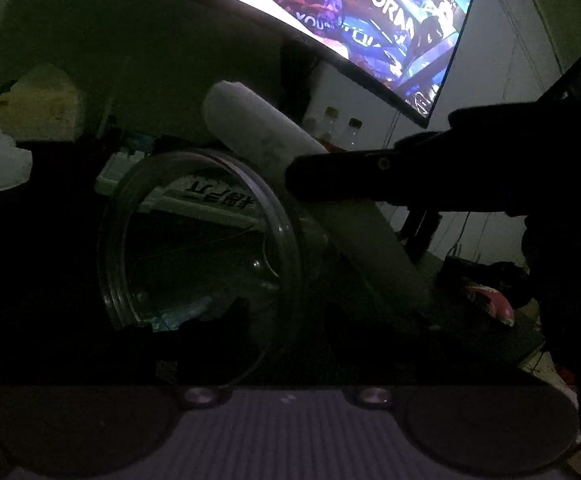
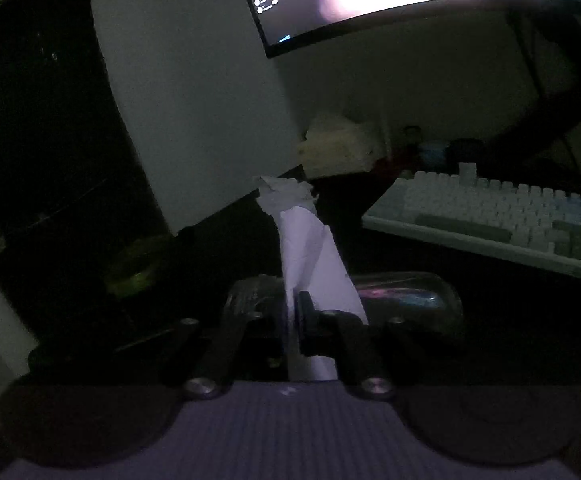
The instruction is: Clean container
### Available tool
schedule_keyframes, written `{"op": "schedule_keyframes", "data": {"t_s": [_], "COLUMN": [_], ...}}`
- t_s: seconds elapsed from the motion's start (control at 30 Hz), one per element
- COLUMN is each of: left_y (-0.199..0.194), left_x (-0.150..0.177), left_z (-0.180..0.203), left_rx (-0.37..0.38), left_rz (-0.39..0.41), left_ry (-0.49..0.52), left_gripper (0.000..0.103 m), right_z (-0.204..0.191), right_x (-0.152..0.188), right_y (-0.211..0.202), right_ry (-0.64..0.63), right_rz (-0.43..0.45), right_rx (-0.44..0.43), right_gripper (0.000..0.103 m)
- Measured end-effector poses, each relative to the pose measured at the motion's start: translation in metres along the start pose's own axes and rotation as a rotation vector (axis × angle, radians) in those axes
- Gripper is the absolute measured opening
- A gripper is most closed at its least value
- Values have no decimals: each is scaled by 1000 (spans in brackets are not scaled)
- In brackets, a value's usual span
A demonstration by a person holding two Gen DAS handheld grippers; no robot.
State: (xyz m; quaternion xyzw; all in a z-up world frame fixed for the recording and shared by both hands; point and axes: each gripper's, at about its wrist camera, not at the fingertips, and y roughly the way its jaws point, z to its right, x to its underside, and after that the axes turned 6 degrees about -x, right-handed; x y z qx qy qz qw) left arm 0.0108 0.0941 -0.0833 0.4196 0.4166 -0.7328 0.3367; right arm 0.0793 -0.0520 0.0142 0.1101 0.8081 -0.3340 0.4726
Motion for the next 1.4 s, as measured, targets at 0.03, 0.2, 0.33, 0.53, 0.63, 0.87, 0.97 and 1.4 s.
{"op": "schedule_keyframes", "data": {"t_s": [0.03,0.2,0.33,0.53,0.63,0.87,0.97,1.4], "left_y": [0,1,2,2,1,4,2,-10], "left_x": [0,1,0,1,1,-2,-6,-7], "left_z": [0,2,3,2,1,1,-7,3], "left_rx": [-6,-40,-36,-24,-21,17,137,98], "left_rz": [2,10,9,12,11,-12,-3,-9], "left_ry": [1,8,6,6,9,-28,-121,44], "left_gripper": [38,38,38,38,38,18,8,37], "right_z": [6,41,29,-2,11,56,53,28], "right_x": [-1,-4,-3,5,3,-2,-4,1], "right_y": [-2,-7,-6,-2,-5,-19,-33,-18], "right_ry": [8,87,67,8,35,128,132,61], "right_rz": [6,39,34,3,15,51,81,37], "right_rx": [25,194,155,-15,33,193,157,135], "right_gripper": [8,9,9,8,7,9,9,10]}}
